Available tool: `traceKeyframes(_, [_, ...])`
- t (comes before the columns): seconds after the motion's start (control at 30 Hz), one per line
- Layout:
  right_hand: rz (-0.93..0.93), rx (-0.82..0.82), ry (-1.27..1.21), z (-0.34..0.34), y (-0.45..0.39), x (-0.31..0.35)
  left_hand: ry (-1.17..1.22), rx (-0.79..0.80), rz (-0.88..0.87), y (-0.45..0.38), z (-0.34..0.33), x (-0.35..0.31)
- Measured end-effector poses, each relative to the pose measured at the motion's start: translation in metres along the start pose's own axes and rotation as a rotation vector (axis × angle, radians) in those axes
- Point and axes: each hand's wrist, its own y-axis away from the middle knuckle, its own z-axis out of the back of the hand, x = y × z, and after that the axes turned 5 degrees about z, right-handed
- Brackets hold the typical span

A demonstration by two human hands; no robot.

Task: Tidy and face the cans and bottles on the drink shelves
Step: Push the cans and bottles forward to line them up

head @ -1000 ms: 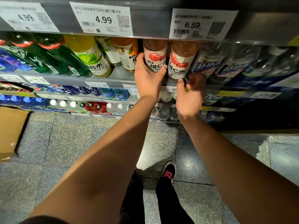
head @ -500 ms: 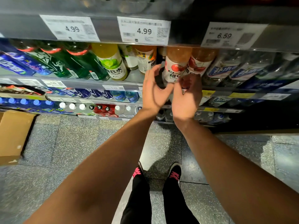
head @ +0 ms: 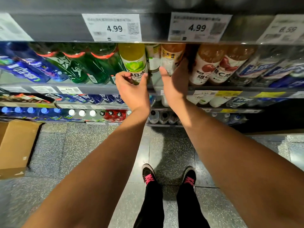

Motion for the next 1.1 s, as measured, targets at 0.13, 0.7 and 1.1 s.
traceKeyframes(0.13, [-0.005, -0.136, -0.050, -0.010, -0.008, 0.007, 0.012, 0.062, 0.039, -0.005, 0.004, 0.002])
traceKeyframes(0.7, [-0.130, -0.466, -0.082, -0.007, 0.024, 0.015, 0.128, 0.798, 0.087, 0.004, -0.021, -0.022])
traceKeyframes(1.1, [0.123, -0.286, -0.194, 0.001, 0.055, 0.022, 0.136, 0.144, 0.090, 0.008, 0.020, -0.011])
